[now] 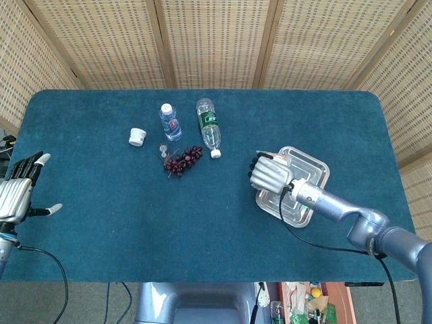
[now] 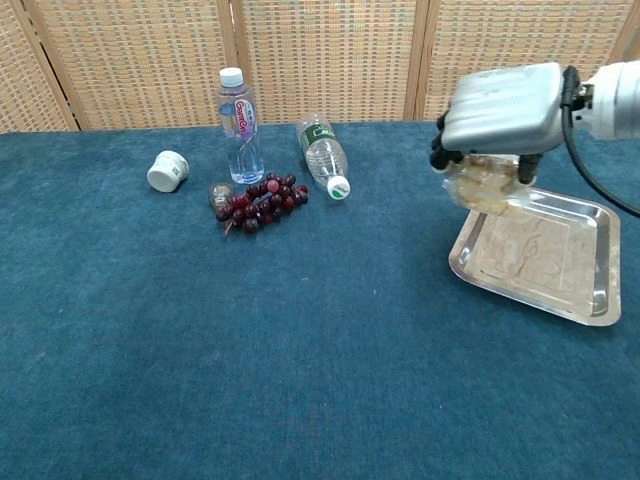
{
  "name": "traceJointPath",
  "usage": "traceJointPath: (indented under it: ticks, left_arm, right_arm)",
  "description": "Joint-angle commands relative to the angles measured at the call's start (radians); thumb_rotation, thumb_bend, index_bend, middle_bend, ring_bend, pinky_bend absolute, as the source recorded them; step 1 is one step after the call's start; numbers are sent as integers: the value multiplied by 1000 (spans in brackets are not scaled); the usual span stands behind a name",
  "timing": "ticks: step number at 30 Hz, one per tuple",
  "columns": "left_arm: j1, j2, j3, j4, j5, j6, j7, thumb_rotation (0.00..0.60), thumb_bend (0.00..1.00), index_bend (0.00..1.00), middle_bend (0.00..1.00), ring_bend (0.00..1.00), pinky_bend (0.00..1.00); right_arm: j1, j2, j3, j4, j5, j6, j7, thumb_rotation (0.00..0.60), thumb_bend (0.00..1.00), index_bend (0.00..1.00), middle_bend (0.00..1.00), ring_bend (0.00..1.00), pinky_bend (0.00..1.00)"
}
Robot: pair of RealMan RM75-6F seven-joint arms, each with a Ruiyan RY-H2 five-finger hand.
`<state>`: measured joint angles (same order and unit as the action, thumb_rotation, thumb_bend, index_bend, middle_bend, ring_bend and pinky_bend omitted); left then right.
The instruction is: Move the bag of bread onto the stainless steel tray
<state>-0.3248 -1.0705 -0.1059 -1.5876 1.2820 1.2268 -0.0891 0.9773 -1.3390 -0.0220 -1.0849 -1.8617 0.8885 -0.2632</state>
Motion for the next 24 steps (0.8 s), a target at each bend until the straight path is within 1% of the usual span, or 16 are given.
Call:
traceJointPath:
  ticks: [1, 2, 3, 4, 5, 6, 7, 9, 10, 14, 17, 19, 20, 21, 24]
  left_arm:
    - [-1, -5, 2, 0, 2, -4, 11, 600, 0, 0, 0, 0, 0]
    - [-1, -7, 1, -3, 2, -4, 17, 600, 0, 0, 0, 0, 0]
    - [-1, -8, 1, -5, 2, -4, 20, 600, 0, 0, 0, 0, 0]
    - [0, -9, 1, -6, 2, -3, 23, 600, 0, 0, 0, 0, 0]
    - [-1, -10, 0, -10, 5, -2, 27, 600, 0, 0, 0, 0, 0]
    - [-1, -10, 0, -15, 7, 0, 32, 600, 0, 0, 0, 0, 0]
    - [-1, -10, -1, -20, 7, 1, 38, 600, 0, 0, 0, 0, 0]
    - [-4, -9, -4, -38, 9, 4, 55, 600, 0, 0, 0, 0, 0]
    - [-4, -9, -5, -45, 5, 4, 64, 600, 0, 0, 0, 0, 0]
    - [-3, -7, -8, -59, -4, 4, 79, 600, 0, 0, 0, 0, 0]
    - [-2, -5, -9, -61, -3, 2, 78, 600, 0, 0, 0, 0, 0]
    - [1, -3, -8, -61, 4, 4, 71, 600, 0, 0, 0, 0, 0]
    - [7, -1, -4, -66, 14, 14, 66, 600, 0, 0, 0, 0, 0]
    - [14, 1, 0, -67, 23, 24, 61, 600, 0, 0, 0, 0, 0]
    - [31, 2, 7, -66, 42, 52, 56, 600, 0, 0, 0, 0, 0]
  right_arm:
    - [-53, -4, -49, 44, 32, -30, 7, 600, 152, 533, 544, 460, 528]
    - [-62, -9, -45, 46, 51, -41, -6, 600, 139, 498, 507, 447, 517]
    - [-69, -12, -40, 44, 70, -53, -21, 600, 96, 398, 415, 398, 478]
    - [-74, -13, -36, 41, 84, -63, -33, 600, 52, 250, 279, 304, 404]
    - [-81, -13, -27, 35, 110, -81, -57, 600, 23, 158, 185, 223, 342]
    - [-89, -12, -14, 22, 143, -101, -81, 600, 1, 51, 75, 108, 243]
    - [-97, -11, 0, 4, 177, -116, -103, 600, 0, 4, 11, 33, 156]
    - [-109, -7, 22, -24, 221, -124, -139, 600, 0, 0, 0, 0, 64]
    - [-116, -4, 32, -38, 240, -120, -163, 600, 0, 0, 0, 0, 39]
    - [-137, 23, 58, -97, 285, -94, -236, 600, 0, 0, 0, 0, 24]
    - [-162, 65, 80, -171, 311, -41, -272, 600, 0, 0, 0, 0, 20]
    - [-209, 113, 105, -261, 330, 57, -270, 600, 0, 0, 0, 0, 8]
    - [-270, 147, 122, -334, 349, 164, -242, 600, 0, 0, 0, 0, 4]
    - [-320, 167, 120, -386, 355, 239, -237, 600, 0, 0, 0, 0, 1]
    - [-421, 176, 107, -436, 361, 384, -261, 600, 0, 0, 0, 0, 0]
